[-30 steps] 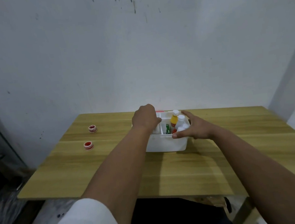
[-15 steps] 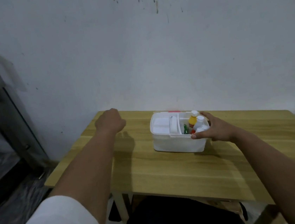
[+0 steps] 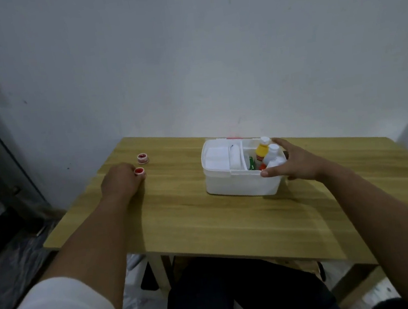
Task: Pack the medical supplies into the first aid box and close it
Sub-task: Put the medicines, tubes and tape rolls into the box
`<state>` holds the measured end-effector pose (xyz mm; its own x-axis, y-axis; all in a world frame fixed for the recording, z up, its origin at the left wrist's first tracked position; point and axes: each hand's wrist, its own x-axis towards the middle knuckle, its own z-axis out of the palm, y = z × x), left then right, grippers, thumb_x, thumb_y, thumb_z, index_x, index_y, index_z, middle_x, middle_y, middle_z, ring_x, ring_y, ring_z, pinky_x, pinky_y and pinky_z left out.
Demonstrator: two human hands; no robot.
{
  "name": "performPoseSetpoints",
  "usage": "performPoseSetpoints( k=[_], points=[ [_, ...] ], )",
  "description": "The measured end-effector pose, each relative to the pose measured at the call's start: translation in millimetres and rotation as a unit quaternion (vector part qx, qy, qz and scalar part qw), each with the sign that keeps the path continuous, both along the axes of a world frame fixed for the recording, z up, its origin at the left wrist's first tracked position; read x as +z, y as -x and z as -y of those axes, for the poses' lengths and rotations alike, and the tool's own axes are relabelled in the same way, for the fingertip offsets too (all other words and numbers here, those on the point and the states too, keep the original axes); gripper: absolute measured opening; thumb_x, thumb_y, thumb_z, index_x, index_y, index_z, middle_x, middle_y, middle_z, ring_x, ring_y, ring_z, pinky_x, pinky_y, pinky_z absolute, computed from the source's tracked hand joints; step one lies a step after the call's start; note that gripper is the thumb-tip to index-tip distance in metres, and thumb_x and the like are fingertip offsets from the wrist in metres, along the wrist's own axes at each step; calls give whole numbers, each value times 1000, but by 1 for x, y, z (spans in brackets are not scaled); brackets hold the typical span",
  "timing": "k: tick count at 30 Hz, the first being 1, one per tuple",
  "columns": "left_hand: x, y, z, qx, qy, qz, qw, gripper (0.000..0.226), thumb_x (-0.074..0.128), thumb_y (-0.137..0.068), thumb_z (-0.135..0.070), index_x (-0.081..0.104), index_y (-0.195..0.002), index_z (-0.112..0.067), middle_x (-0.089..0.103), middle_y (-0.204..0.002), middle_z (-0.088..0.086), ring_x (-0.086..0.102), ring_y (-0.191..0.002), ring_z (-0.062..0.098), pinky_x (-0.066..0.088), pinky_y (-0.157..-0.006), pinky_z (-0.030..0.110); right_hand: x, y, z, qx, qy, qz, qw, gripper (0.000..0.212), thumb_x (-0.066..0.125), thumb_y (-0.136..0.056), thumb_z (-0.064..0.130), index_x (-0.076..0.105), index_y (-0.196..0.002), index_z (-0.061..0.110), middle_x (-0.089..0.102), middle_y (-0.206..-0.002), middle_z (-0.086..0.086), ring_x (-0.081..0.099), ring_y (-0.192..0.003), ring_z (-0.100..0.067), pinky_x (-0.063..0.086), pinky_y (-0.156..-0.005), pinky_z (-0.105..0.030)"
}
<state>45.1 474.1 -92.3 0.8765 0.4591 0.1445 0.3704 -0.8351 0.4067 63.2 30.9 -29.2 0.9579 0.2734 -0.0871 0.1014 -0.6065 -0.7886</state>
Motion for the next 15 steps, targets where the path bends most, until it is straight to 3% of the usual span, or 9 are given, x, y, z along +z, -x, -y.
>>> performPoseSetpoints(
  k=[4, 7, 9, 12, 15],
  points=[
    [-1, -23, -5, 0, 8, 0, 1000, 35, 72, -91, -44, 78, -107, -13, 73, -101, 14, 66, -95, 34, 44, -68, 33, 0, 0, 1, -7, -1, 6, 1000, 98, 90, -75, 20, 32, -153, 31, 54, -111, 28, 58, -92, 5, 46, -54, -2],
    [4, -36, -3, 6, 22, -5, 1000, 48, 80, -84, -42, 73, -116, -7, 69, -119, 18, 64, -110, 38, 44, -75, 36, -2, -2, 3, -4, -3, 3, 1000, 100, 92, -72, 22, 33, -152, 33, 57, -116, 26, 59, -97, 5, 48, -58, -5],
    [7, -43, -3, 5, 9, -7, 1000, 57, 81, -83, -46, 69, -123, -8, 64, -128, 18, 61, -115, 39, 43, -75, 38, -2, -3, 3, 8, 2, -4, 1000, 108, 94, -67, 31, 30, -154, 34, 57, -124, 24, 60, -103, 2, 53, -69, -13],
    [4, -54, -3, -5, -17, 3, 1000, 39, 68, -90, -48, 70, -108, -14, 65, -118, 17, 63, -108, 40, 44, -73, 38, -4, -6, 6, 13, 7, -5, 1000, 119, 96, -60, 43, 27, -157, 36, 57, -135, 17, 60, -115, -4, 56, -89, -30],
    [-4, -62, 2, 17, -8, 17, 1000, 32, 62, -93, -44, 76, -103, -17, 71, -103, 14, 66, -99, 38, 45, -72, 35, -5, -9, 7, 13, 12, -3, 1000, 124, 97, -55, 50, 27, -157, 36, 58, -136, 17, 59, -121, -10, 54, -97, -33]
  ],
)
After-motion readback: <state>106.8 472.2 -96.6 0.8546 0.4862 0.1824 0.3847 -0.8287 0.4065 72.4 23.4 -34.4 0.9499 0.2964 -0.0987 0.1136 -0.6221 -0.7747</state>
